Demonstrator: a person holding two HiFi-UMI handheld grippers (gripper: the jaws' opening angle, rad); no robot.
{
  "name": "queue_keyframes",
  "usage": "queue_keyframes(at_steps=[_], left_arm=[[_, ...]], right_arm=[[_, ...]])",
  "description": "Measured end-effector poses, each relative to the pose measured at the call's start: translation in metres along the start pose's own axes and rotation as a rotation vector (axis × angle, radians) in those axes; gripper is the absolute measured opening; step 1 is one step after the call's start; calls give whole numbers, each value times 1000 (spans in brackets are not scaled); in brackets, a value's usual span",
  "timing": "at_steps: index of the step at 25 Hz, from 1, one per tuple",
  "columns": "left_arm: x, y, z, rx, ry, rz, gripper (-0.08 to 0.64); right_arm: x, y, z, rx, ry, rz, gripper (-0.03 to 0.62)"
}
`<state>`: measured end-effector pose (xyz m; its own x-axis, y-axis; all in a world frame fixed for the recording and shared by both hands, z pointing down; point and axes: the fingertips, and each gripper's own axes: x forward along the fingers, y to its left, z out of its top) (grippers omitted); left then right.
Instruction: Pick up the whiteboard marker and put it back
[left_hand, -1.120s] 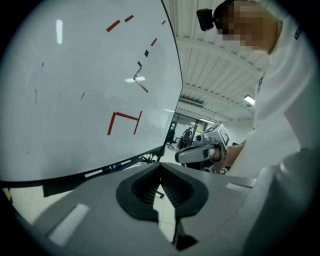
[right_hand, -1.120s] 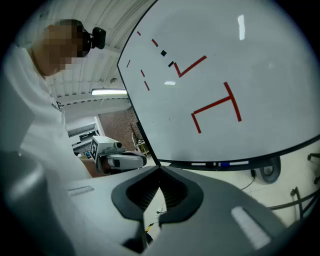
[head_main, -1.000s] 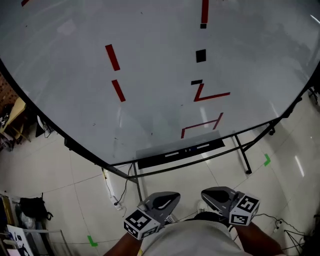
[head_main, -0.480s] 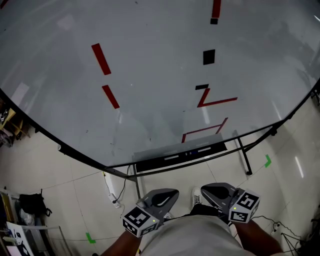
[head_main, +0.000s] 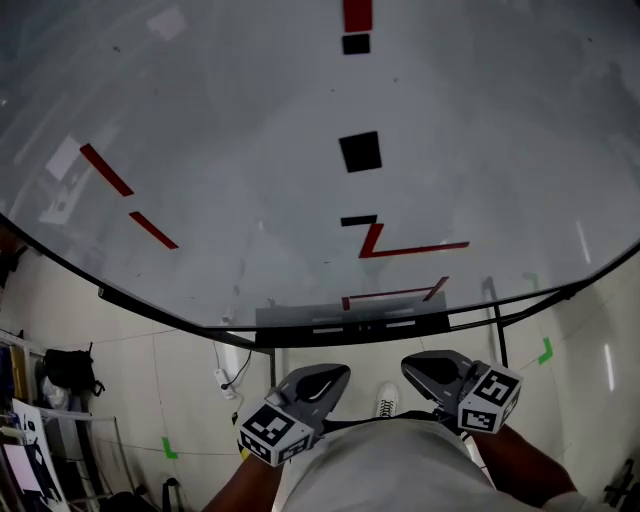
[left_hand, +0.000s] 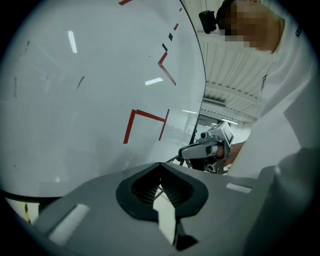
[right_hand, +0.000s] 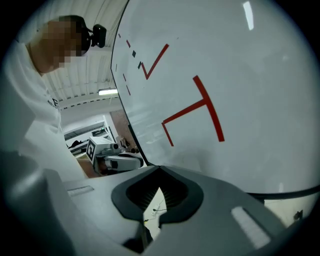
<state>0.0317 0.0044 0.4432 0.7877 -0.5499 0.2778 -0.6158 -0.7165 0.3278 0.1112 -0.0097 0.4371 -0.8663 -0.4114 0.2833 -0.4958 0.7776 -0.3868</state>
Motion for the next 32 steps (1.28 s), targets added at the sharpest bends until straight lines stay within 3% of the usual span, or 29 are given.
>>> queue_keyframes(at_steps=[6,12,19,23,32], left_arm=[[28,3,9,18,1,67,17],[34,14,6,17,74,67,17],[29,30,12,50,111,25,17],[20,38,6,49,126,2,17],[8,37,5,71,122,-69,17]], right_arm=[[-6,-22,6,-29,1,54,2],[-4,-28,10,-13,-20,23,2],[7,-28,14,3,-54,-56,2],[14,-28,12,-67,-37,-117,2],[31,-16,16,-109,-35,-159,6]])
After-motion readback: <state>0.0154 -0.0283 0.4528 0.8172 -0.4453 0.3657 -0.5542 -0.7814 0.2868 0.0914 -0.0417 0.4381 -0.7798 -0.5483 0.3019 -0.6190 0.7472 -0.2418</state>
